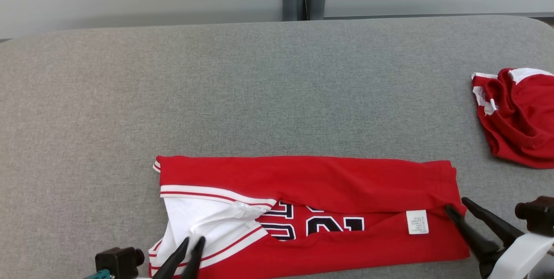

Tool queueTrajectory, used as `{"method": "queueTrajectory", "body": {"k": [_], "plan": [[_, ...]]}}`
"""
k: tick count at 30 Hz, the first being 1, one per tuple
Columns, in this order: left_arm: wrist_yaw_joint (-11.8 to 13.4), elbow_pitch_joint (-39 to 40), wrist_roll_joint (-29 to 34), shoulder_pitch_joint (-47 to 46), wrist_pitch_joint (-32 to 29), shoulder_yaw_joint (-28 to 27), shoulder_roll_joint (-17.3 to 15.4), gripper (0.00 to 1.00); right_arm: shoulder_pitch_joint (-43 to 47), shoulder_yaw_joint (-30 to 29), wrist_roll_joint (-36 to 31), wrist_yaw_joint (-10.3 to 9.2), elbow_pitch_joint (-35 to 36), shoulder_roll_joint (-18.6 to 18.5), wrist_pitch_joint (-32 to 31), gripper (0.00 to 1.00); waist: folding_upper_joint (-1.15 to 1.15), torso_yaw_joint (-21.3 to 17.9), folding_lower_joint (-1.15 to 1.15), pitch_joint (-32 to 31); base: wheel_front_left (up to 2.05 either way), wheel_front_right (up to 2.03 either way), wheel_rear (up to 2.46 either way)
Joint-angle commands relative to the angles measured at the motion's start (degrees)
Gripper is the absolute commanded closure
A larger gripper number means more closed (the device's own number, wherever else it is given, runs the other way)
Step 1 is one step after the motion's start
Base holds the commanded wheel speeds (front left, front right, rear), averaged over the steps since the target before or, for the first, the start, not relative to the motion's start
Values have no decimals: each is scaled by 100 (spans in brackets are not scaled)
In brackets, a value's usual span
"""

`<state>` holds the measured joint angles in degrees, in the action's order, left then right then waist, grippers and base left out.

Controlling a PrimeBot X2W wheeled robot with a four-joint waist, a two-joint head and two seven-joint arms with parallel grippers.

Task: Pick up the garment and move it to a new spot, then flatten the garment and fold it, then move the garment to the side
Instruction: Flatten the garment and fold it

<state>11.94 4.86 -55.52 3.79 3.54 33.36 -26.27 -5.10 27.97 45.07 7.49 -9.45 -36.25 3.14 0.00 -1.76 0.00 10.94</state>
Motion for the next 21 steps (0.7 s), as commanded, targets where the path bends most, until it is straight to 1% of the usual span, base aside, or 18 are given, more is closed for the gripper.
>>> {"method": "queueTrajectory", "body": {"k": [1,6,8,10,12,17,21], "plan": [[-62,-2,-20,75,-53,25,-60,0,60,119,-71,1,33,-92,148,0,0,-33,0,-36,0,0,0],[-196,140,35,188,-242,210,-245,0,74,482,-153,1,29,-308,433,0,0,-114,0,-114,0,0,0],[-208,204,31,234,-327,267,-299,0,108,592,-142,1,23,-363,503,0,0,-141,0,-146,0,0,0],[-177,257,62,259,-323,277,-331,0,146,665,-102,1,23,-427,565,0,0,-164,0,-180,0,0,0],[-119,311,65,266,-260,238,-294,0,231,678,-42,1,20,-492,617,0,0,-178,0,-225,0,0,0],[-33,386,121,248,-101,187,-218,0,517,512,72,1,14,-621,715,0,0,-231,0,-366,0,0,0],[22,399,218,136,-23,204,-150,0,711,188,238,0,48,-599,837,0,0,-256,0,-526,0,0,0]]}}
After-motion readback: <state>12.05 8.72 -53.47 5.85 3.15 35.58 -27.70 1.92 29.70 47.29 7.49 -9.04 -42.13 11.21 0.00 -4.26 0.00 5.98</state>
